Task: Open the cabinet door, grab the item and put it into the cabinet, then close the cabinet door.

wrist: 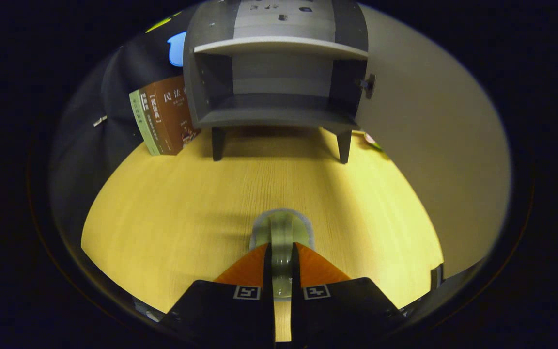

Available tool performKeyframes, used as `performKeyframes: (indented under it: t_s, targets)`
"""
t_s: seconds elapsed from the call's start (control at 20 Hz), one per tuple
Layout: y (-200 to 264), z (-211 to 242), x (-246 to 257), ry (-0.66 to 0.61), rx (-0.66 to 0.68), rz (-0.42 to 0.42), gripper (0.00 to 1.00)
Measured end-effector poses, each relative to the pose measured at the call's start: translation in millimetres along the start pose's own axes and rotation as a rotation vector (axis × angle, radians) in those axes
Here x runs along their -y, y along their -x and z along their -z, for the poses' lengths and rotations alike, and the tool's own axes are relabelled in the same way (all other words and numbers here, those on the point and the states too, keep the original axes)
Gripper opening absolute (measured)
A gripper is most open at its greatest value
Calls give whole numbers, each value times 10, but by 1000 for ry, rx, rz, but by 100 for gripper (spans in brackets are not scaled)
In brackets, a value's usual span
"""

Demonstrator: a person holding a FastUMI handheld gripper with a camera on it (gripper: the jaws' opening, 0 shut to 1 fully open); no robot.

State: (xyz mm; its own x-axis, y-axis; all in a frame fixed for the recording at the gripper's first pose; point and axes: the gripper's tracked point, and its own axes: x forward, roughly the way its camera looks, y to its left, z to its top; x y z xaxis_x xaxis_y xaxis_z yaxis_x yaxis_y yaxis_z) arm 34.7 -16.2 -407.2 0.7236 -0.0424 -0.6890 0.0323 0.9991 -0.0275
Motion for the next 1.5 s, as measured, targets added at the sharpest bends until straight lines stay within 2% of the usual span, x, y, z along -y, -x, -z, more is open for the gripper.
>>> performKeyframes:
  t_s: [0.25, 0.45, 0.7, 0.85, 1.1, 1.5]
  targets:
    - [579, -1080, 19, -30, 143, -16, 17]
    - [993, -2026, -25, -97, 267, -68, 17]
    - [1132, -3014, -91, -82, 388, -93, 17]
    - [980, -3492, -77, -56, 433, -68, 17]
    - [398, -4021, -20, -30, 434, -21, 17]
    - [-588, -4365, 87, -31, 362, 22, 17]
